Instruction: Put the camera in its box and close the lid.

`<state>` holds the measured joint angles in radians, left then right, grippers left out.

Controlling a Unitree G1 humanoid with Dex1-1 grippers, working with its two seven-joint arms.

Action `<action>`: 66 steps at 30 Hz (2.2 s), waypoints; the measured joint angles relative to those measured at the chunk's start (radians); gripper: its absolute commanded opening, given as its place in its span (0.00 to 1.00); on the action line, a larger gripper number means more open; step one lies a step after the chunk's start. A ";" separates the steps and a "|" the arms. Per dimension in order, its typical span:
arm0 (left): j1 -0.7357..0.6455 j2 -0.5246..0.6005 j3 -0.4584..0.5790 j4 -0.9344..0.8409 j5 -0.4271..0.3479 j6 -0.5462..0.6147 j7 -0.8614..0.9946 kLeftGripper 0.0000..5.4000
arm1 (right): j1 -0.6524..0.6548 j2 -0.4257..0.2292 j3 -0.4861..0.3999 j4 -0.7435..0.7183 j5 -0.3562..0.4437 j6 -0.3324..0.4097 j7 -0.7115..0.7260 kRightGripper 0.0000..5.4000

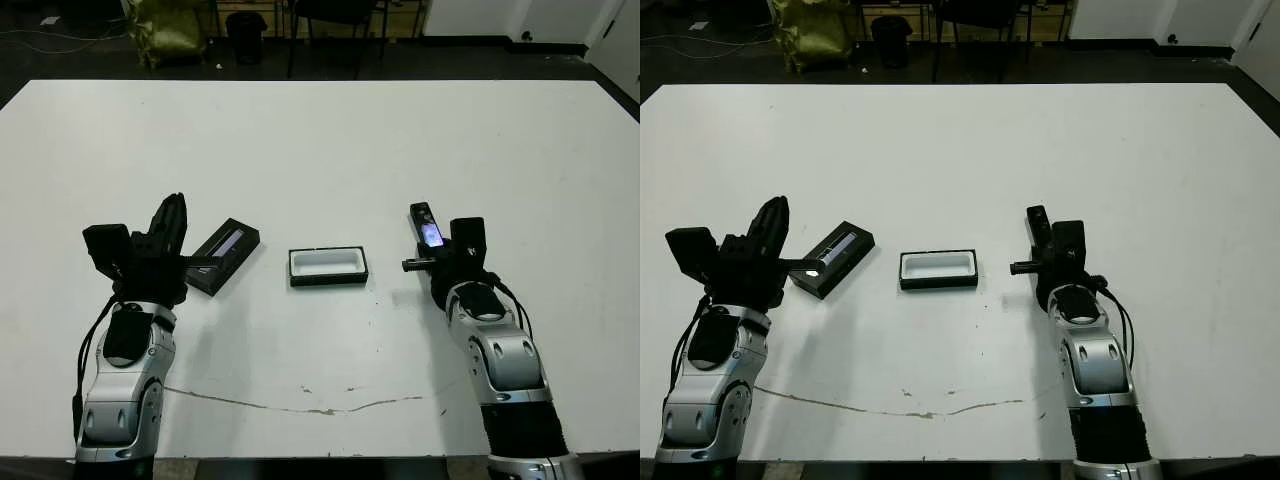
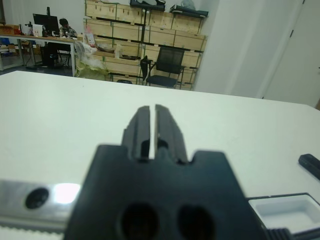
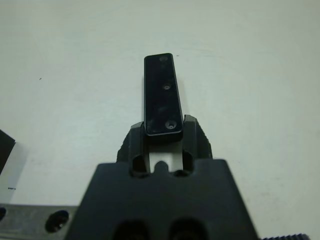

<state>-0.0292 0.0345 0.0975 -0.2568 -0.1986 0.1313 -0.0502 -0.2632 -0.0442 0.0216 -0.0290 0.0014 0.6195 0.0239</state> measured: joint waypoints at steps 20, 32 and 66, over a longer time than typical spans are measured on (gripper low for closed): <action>0.000 -0.003 0.000 -0.001 0.000 0.005 -0.001 0.00 | -0.028 -0.169 -0.114 -0.083 0.157 -0.130 0.270 0.05; 0.001 -0.002 -0.001 -0.003 0.000 0.005 -0.001 0.00 | -0.203 -0.405 -0.075 -0.046 0.290 -0.038 0.607 0.05; 0.032 0.009 0.008 0.002 0.006 0.001 -0.022 0.00 | -0.502 -0.434 0.319 0.286 0.120 -0.164 1.146 0.05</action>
<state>0.0033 0.0431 0.1051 -0.2552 -0.1927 0.1325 -0.0725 -0.7656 -0.4777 0.3411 0.2571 0.1210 0.4559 1.1699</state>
